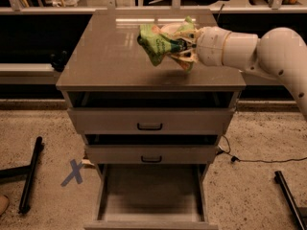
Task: Pick green rice chip bag from bottom drawer and place on counter
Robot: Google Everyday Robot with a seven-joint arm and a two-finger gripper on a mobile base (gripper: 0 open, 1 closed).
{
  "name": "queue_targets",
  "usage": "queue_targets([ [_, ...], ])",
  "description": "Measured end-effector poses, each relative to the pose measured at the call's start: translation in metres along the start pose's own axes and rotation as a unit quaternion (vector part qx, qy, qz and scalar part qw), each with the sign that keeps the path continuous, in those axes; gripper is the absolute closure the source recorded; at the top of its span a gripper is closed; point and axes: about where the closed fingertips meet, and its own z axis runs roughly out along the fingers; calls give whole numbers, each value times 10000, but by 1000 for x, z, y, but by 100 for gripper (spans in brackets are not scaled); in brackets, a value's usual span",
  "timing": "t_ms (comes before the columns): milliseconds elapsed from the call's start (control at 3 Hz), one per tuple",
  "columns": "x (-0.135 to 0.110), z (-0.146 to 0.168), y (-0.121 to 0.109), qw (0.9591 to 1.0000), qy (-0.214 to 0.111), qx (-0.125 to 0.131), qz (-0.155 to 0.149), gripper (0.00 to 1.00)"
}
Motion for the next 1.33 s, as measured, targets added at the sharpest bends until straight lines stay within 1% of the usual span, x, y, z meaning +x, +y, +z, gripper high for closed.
queue_targets([
  [333, 1, 24, 0, 9995, 93, -282, 118, 83],
  [667, 6, 43, 3, 9982, 159, -535, 234, 60],
  [1000, 13, 62, 8, 9963, 207, -772, 316, 29],
  [1333, 17, 71, 11, 9955, 205, -862, 351, 4],
])
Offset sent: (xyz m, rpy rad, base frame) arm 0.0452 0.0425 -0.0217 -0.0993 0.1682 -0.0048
